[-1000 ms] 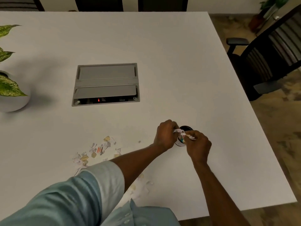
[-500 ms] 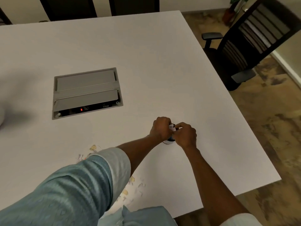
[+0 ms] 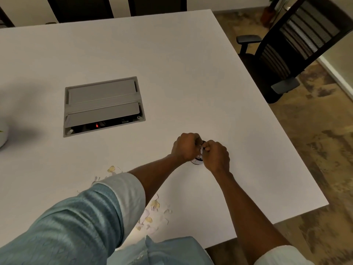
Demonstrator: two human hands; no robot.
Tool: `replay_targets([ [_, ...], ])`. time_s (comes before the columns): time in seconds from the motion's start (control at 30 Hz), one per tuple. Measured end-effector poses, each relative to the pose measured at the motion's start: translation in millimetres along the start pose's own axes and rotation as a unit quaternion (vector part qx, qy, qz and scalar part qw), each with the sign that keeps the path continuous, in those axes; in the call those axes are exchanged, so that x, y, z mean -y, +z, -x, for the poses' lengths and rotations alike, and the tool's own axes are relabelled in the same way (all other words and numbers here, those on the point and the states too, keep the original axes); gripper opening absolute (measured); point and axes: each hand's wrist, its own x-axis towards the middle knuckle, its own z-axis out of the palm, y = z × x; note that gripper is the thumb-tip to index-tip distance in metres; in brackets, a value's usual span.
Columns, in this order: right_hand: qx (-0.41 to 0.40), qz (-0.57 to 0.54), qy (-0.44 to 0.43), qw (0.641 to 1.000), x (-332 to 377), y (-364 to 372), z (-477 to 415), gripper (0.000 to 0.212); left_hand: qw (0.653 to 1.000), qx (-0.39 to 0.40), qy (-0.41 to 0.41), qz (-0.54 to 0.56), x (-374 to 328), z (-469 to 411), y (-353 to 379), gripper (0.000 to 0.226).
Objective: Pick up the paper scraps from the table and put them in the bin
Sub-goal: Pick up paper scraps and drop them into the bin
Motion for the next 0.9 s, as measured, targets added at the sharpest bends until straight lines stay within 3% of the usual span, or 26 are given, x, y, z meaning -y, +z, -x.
replay_targets([
  [0.23,0.017,-0.083,-0.092,0.992,1,34,35,0.017,0.999,-0.017,-0.026,-0.015,60,29,-16,0.010],
  [0.4,0.120,-0.059,-0.137,0.981,2,69,65,0.026,0.992,-0.043,-0.098,-0.065,138,82,-32,0.014],
  [0.63,0.311,0.068,-0.191,0.929,-1,109,107,0.084,0.979,0.053,-0.048,-0.191,209,167,-25,0.069],
  [0.77,0.342,0.132,-0.209,0.907,-6,122,128,0.105,0.964,0.129,-0.047,-0.226,219,189,-3,0.107],
  [0.9,0.359,0.143,-0.235,0.892,-13,131,141,0.111,0.949,0.152,-0.048,-0.271,222,196,17,0.121],
])
